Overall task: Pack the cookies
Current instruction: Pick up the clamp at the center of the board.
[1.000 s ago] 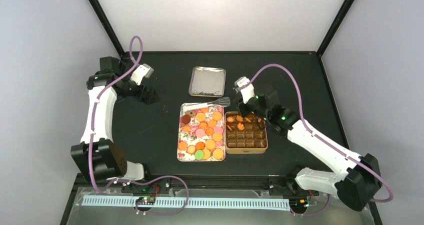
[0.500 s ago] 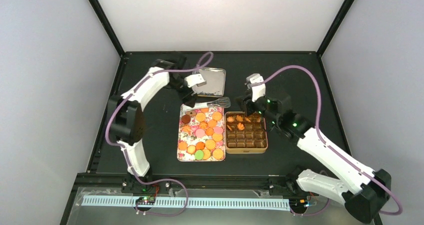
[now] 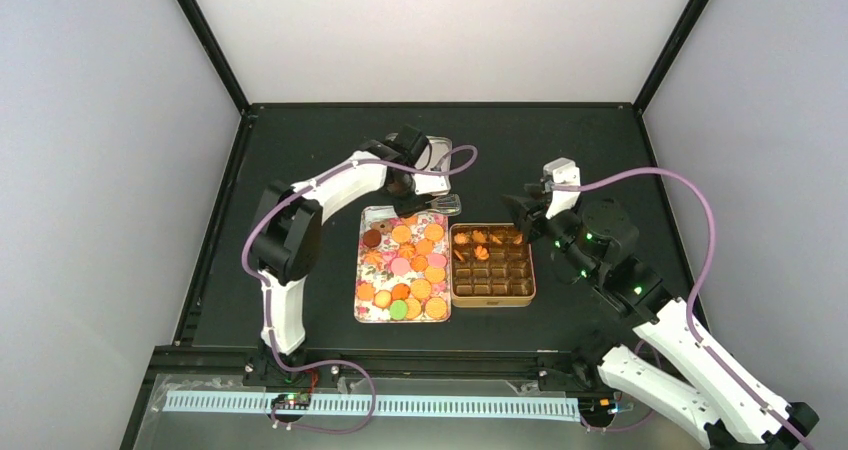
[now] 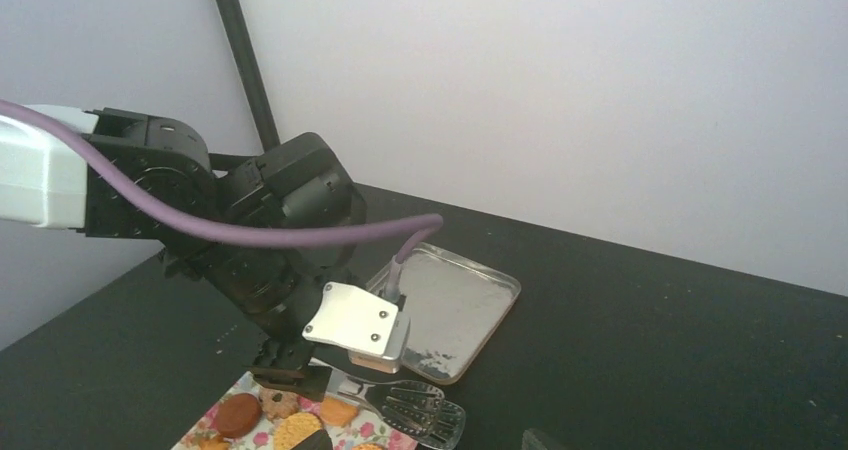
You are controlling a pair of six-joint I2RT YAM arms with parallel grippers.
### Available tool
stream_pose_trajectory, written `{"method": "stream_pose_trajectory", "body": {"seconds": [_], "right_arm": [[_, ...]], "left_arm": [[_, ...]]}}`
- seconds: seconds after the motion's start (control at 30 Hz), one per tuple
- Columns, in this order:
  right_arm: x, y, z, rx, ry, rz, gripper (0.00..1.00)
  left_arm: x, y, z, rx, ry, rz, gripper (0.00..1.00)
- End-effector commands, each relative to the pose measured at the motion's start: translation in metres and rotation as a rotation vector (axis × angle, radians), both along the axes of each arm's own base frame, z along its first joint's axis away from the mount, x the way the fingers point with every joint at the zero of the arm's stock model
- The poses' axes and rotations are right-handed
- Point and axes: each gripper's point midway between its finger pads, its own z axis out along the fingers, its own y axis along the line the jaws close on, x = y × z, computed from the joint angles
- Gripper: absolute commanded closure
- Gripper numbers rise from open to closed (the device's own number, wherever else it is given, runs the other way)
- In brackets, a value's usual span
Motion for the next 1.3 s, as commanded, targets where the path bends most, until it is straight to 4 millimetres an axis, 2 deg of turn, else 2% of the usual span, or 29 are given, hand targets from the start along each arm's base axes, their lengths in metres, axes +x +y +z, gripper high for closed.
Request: {"method": "stream_pose_trajectory", "body": {"seconds": [0.0,0.07,0.27,0.43,0.73,0.93,1.13,1.27], "right_arm": [[0.000,-0.012,0.001,-0.012,0.000,-0.052,0.52],[-0.001,-0.014,0.003,-0.008,-0.006,-0.056,0.54],[-0.001,-0.018,0.010,-0.011,-0.022,-0.073,0.60],[0.000,-0.019,0.011,-0.016,-0.025,-0.081,0.64],[0.001,-0.018,0.009,-0.018,-0.028,-0.077,0.70],[0.001,-0.014,0.006,-0.034,-0.027,-0.061,0.71],[0.002,-0.011,0.008,-0.051,-0.037,-0.050,0.71],[0.003,-0.010,0.010,-0.057,-0.042,-0.045,0.71]], "left_arm": [[0.024,0.000,-0.005,0.064,-0.142,0.029,0.41],[0.026,-0.001,-0.006,0.069,-0.167,0.035,0.48],[0.024,-0.006,-0.011,0.064,-0.213,0.059,0.59],[0.021,-0.006,-0.007,0.050,-0.222,0.090,0.61],[0.030,-0.003,0.005,0.050,-0.270,0.126,0.72],[0.037,0.002,0.005,0.062,-0.293,0.164,0.79],[0.046,0.008,0.004,0.093,-0.307,0.213,0.98],[0.051,0.010,0.006,0.098,-0.322,0.240,0.98]]}}
